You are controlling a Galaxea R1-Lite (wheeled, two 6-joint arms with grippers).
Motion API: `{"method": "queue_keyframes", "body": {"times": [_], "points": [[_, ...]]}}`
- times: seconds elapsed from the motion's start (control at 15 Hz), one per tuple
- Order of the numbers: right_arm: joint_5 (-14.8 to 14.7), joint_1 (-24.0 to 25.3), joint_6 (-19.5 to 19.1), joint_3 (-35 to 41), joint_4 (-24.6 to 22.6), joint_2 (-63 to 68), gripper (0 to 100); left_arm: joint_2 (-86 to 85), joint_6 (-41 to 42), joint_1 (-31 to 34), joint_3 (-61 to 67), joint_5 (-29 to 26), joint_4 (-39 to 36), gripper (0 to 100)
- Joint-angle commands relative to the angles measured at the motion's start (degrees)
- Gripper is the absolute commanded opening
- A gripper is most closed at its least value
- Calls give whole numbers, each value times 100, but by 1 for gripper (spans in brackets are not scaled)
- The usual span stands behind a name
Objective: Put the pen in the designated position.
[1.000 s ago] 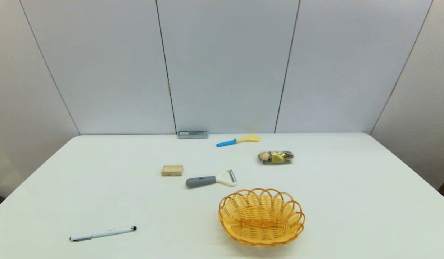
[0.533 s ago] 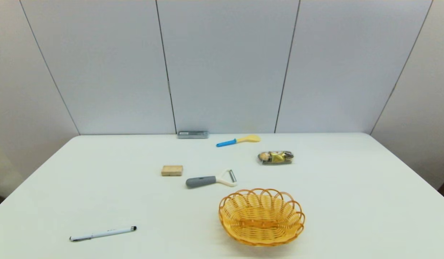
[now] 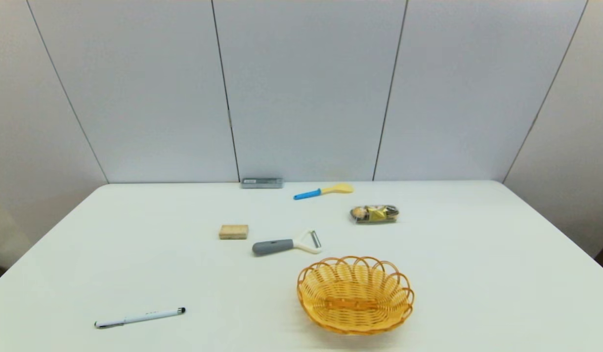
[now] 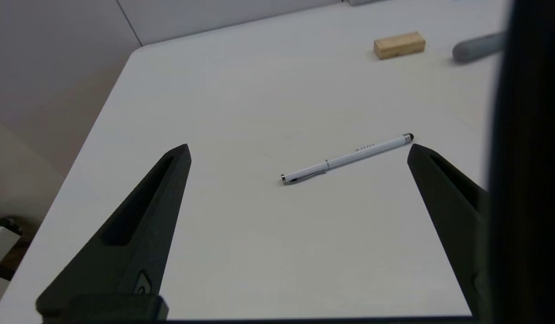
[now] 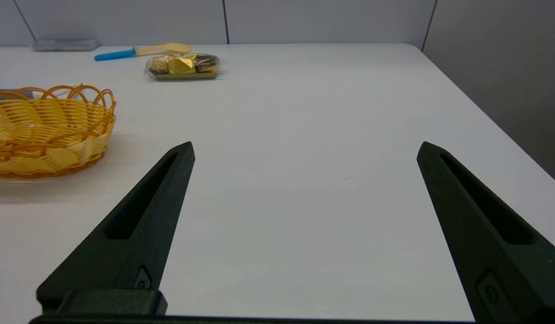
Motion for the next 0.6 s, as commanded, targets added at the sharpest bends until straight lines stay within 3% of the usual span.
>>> {"method": "queue_keyframes", "body": {"times": [0.07, 0.6], "points": [[0, -2, 2, 9, 0, 7, 100, 1322, 416, -13, -309, -608, -17, 100], [0, -2, 2, 9, 0, 7, 100, 3809, 2174, 4, -1118, -1970, 9, 100]]}}
